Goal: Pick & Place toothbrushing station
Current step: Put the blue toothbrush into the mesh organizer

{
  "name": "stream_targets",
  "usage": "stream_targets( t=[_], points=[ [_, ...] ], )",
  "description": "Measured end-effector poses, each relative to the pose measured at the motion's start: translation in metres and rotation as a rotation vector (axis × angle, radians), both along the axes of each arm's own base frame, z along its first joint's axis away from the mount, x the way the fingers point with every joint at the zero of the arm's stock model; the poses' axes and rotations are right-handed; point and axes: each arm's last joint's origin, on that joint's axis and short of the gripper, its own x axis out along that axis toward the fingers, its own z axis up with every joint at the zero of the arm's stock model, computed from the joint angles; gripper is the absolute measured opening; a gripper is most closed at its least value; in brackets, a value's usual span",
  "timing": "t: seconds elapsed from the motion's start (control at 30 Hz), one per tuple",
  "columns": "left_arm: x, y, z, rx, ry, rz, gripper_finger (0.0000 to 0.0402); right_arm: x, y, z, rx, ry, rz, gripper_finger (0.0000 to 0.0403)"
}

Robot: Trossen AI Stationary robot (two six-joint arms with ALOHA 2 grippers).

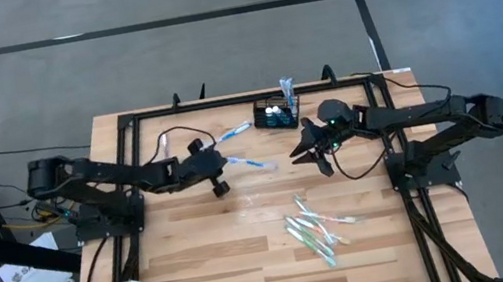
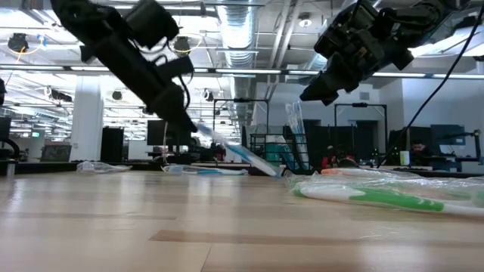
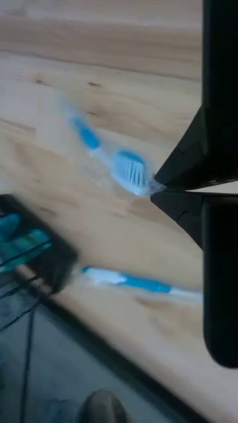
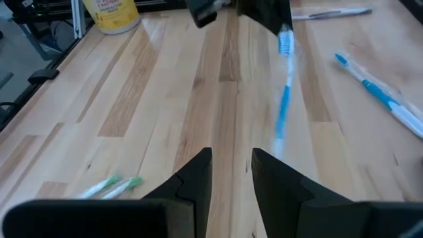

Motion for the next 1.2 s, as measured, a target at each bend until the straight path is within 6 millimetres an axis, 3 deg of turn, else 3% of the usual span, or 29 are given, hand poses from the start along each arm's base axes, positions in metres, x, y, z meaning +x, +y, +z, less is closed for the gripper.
stream_targets(
  t=[0.27,0.87,1.2],
  points=[
    [-0.007,-0.001,0.020,0.036,-0.042,-0.024,0.0000,0.001,0.000,0.002,-0.009,-0.028,0.001,0.0098],
    [0.020,-0.019,0.083,0.218,-0.078,-0.195,0.0000,0.012,0.010,0.020,-0.001,-0.213,0.028,0.0098],
    [0.023,-0.039,0.090,0.281,-0.068,-0.304,0.0000,0.016,0.010,0.032,0.038,-0.236,0.015,0.0098]
  ],
)
